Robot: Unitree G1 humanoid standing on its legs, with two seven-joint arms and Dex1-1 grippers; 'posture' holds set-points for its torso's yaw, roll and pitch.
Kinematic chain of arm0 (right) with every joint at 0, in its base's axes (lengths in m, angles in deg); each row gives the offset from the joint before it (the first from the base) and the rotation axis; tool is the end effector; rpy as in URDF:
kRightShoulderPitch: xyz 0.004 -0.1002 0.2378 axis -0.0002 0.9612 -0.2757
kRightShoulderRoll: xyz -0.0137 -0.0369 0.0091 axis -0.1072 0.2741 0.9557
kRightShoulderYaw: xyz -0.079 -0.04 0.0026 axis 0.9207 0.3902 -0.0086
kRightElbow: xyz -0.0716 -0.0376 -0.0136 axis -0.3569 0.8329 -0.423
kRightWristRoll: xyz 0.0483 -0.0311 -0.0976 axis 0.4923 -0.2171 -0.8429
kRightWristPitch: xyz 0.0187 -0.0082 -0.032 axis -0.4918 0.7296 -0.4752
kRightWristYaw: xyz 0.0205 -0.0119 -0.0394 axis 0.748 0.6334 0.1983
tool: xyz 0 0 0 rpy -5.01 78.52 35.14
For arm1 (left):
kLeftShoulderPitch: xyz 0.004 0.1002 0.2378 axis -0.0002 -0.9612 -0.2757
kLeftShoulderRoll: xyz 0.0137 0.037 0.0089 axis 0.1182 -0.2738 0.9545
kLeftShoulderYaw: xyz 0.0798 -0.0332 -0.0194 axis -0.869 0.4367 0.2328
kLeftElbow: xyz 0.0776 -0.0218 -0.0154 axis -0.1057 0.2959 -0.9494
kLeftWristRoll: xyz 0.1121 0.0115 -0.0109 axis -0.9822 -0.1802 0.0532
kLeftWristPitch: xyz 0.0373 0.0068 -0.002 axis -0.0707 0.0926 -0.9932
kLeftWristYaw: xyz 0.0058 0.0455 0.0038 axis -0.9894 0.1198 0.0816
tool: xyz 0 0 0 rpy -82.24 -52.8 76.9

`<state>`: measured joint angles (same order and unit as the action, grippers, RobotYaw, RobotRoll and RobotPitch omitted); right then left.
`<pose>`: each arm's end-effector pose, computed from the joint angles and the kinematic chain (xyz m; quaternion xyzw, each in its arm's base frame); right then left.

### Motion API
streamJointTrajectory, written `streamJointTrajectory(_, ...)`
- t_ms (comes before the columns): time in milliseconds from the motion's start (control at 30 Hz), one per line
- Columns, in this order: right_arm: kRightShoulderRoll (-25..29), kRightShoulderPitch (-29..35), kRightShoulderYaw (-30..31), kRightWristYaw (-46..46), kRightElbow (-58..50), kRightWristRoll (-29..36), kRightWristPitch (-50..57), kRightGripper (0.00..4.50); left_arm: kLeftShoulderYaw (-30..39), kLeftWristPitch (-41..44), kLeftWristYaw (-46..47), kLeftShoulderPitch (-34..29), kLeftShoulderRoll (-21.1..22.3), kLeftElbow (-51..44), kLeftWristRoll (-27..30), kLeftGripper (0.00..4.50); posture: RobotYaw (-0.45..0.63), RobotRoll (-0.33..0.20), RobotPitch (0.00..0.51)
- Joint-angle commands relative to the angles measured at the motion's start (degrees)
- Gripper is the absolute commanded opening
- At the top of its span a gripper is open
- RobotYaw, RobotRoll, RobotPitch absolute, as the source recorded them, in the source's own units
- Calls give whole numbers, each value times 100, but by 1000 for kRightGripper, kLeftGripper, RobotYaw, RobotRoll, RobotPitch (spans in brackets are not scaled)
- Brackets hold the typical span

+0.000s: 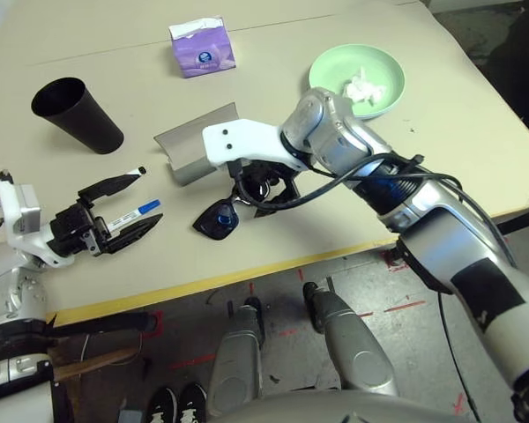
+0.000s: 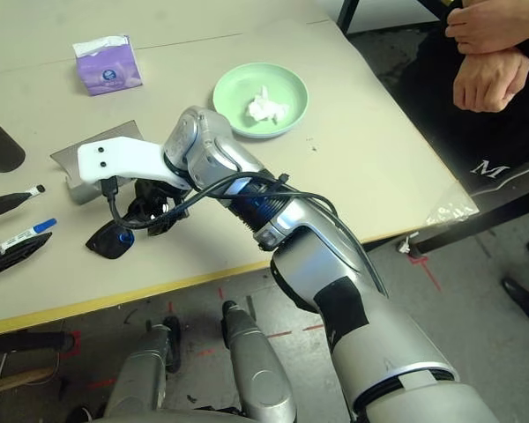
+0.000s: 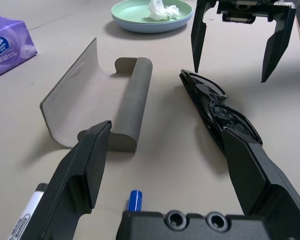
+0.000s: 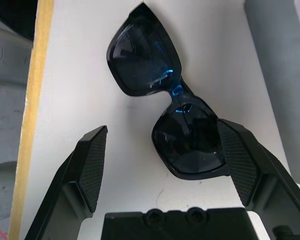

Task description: Organize and tidy the items on the table.

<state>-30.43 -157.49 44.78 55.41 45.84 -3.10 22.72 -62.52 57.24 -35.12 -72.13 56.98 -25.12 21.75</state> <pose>0.3051 0.0106 0.2740 -0.4874 0.1310 0.6906 0.5181 0.2053 0.3791 0.1525 0.1510 -0.1050 -0.4128 0.8921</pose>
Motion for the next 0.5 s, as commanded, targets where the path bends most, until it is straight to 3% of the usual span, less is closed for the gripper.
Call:
streamJointTrajectory(33, -169, -128, -83, -134, -142, 110, -58, 4448, -77, 92, 65, -78, 62, -156, -88, 4500, -176, 0, 282)
streamJointTrajectory(267, -453, -39, -18, -555, -163, 73, -794, 4448, -77, 542, 209, -325, 136, -837, 26, 4500, -164, 0, 283)
streamJointTrajectory(500, -528, 207, 138, -636, -208, 24, -1511, 4448, 229, 975, -295, -886, 734, -1116, 201, 4500, -144, 0, 283)
